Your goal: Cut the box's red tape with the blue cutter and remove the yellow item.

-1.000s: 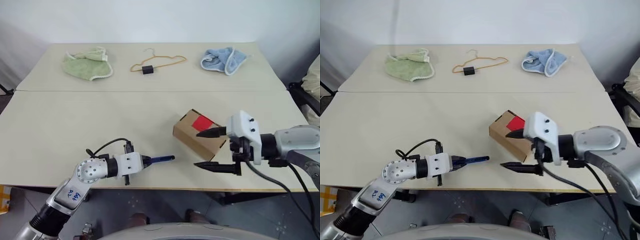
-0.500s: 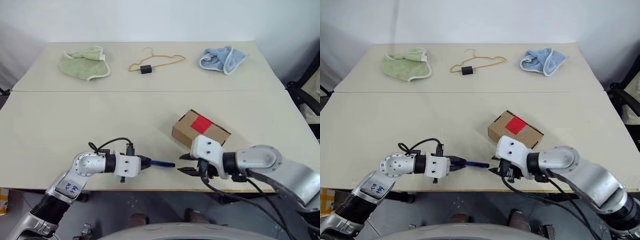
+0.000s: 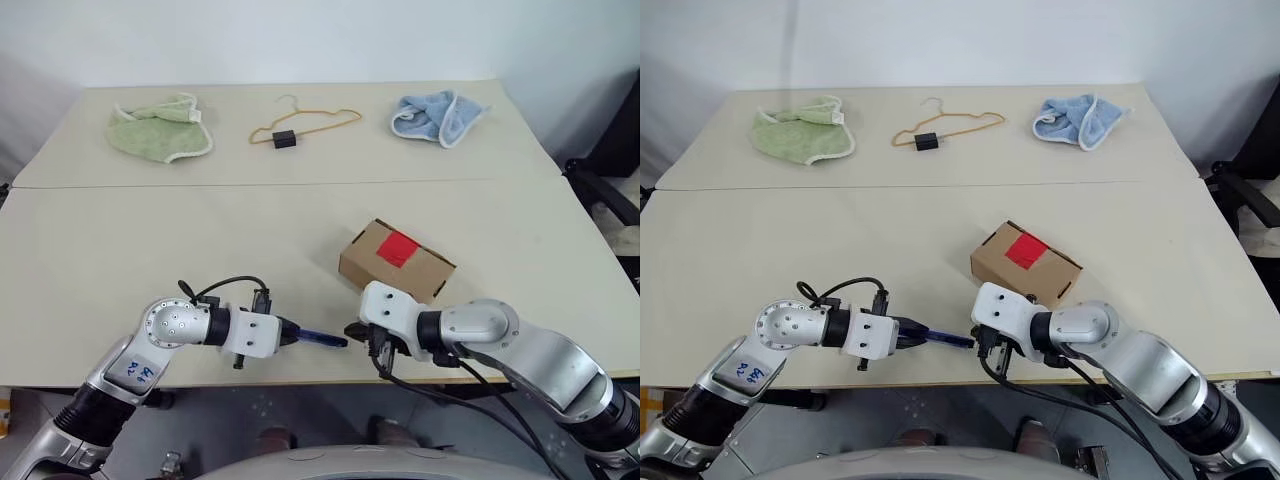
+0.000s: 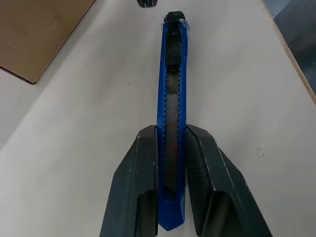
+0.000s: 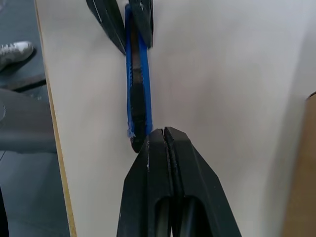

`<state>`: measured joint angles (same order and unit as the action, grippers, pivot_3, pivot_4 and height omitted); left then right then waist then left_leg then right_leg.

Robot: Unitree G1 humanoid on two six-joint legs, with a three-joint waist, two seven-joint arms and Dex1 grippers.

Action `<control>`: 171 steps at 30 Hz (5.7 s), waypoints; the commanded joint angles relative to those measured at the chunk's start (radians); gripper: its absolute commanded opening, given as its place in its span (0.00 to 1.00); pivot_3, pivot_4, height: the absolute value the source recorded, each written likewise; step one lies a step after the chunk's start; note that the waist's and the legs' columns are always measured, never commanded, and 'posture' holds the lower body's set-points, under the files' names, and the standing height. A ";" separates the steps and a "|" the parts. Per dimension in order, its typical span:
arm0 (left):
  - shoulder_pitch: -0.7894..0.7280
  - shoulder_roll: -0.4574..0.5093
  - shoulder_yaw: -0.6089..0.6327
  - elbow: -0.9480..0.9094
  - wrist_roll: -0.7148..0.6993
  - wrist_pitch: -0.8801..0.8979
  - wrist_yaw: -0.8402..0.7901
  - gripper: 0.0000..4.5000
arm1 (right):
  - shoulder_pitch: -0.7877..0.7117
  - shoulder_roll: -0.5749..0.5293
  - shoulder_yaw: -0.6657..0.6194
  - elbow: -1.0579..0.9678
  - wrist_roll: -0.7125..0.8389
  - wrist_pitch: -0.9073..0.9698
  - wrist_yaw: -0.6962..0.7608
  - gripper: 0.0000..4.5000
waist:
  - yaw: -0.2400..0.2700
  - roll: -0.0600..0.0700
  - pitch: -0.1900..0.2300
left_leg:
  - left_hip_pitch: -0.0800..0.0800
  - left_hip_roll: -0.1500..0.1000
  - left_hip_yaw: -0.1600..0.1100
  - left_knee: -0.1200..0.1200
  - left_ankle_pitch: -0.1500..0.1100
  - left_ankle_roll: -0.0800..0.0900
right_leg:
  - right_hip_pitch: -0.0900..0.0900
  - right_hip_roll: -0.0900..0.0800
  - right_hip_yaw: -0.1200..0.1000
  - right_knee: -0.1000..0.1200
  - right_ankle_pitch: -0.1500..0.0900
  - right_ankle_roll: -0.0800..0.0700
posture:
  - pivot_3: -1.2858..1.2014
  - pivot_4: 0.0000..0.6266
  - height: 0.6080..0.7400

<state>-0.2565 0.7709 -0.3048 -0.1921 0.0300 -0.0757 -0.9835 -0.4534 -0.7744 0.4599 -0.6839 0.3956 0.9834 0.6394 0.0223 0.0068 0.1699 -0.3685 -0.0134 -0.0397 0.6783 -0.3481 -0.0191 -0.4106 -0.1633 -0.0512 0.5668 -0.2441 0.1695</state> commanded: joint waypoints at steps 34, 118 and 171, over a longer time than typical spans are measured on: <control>0.091 0.068 -0.108 -0.044 0.060 0.208 -0.122 0.10 | -0.128 0.024 0.157 -0.055 -0.162 -0.014 0.176 0.01 | -0.004 0.001 -0.013 | 0.002 0.000 0.000 0.000 -0.002 0.000 | 0.001 0.000 0.000 0.001 -0.001 -0.001 | 0.52 0.24 1.00; 0.153 0.064 -0.126 -0.155 0.115 0.452 -0.063 0.10 | -0.140 0.071 0.171 0.099 -0.325 -0.191 0.390 0.01 | -0.023 0.002 -0.023 | 0.034 0.013 0.009 -0.014 -0.009 -0.002 | 0.012 0.012 0.002 0.007 -0.010 -0.015 | 0.52 0.24 1.00; 0.148 0.018 -0.113 -0.127 0.134 0.467 -0.037 0.10 | -0.190 0.314 0.181 0.322 -0.408 -0.263 0.370 0.01 | -0.016 0.010 -0.029 | 0.036 0.013 0.007 -0.014 -0.009 -0.002 | 0.016 0.012 0.002 0.007 -0.012 -0.019 | 0.52 0.24 1.00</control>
<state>-0.1695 0.7933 -0.3008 -0.4372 0.1080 0.3578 -1.0139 -0.6407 -0.4489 0.6909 -0.2970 -0.0272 0.6980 1.0149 0.0066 0.0173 0.1408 -0.3326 -0.0004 -0.0332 0.6648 -0.3568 -0.0215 -0.3950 -0.1511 -0.0495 0.5735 -0.2563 0.1503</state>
